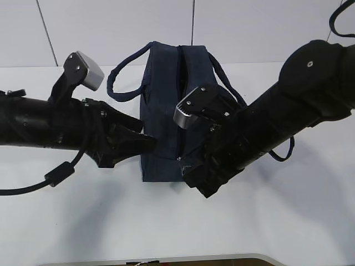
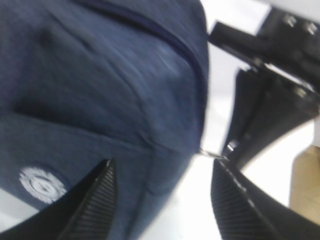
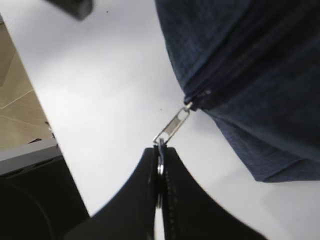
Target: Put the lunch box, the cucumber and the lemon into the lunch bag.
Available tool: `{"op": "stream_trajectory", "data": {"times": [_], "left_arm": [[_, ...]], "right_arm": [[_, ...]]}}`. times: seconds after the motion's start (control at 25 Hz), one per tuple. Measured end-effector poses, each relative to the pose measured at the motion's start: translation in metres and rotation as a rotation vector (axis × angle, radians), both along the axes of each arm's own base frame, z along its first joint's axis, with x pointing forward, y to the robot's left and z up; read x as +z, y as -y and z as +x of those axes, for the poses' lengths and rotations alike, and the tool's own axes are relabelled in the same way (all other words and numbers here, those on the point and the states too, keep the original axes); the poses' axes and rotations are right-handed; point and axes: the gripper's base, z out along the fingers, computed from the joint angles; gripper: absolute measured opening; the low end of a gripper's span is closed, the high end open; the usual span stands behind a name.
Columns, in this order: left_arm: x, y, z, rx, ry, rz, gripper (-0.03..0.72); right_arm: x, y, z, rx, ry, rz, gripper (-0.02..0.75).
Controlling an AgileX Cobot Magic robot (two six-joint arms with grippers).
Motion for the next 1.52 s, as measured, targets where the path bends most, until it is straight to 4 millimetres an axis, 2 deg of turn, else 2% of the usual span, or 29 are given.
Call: {"op": "stream_trajectory", "data": {"times": [0.2, 0.64, 0.72, 0.92, 1.04, 1.4, 1.52], "left_arm": [[-0.0037, 0.0077, 0.0099, -0.034, -0.011, -0.034, 0.434], [-0.0009, 0.0110, 0.0078, -0.074, -0.015, -0.077, 0.414], [-0.0018, 0.0112, 0.0079, -0.075, -0.018, -0.078, 0.376], [-0.0023, 0.0112, 0.0080, -0.075, -0.020, -0.077, 0.182], [-0.0023, 0.0112, 0.0080, -0.075, -0.020, -0.077, 0.104], [-0.0031, 0.0113, 0.0082, -0.075, -0.022, -0.076, -0.012], [-0.0030, 0.0113, 0.0081, -0.076, -0.022, -0.078, -0.020]], "right_arm": [[-0.0002, 0.0000, -0.0009, 0.005, -0.009, -0.001, 0.005], [-0.0002, 0.0001, -0.0009, 0.005, -0.010, -0.002, 0.005], [-0.0003, 0.0001, -0.0009, 0.005, -0.009, -0.003, 0.005], [-0.0003, 0.0001, -0.0013, 0.007, -0.012, -0.003, 0.005], [-0.0004, 0.0001, -0.0016, 0.010, -0.015, -0.004, 0.005], [-0.0030, 0.0041, -0.0020, 0.005, -0.023, -0.055, 0.005], [-0.0033, 0.0051, -0.0017, -0.004, -0.027, -0.067, 0.005]]}}
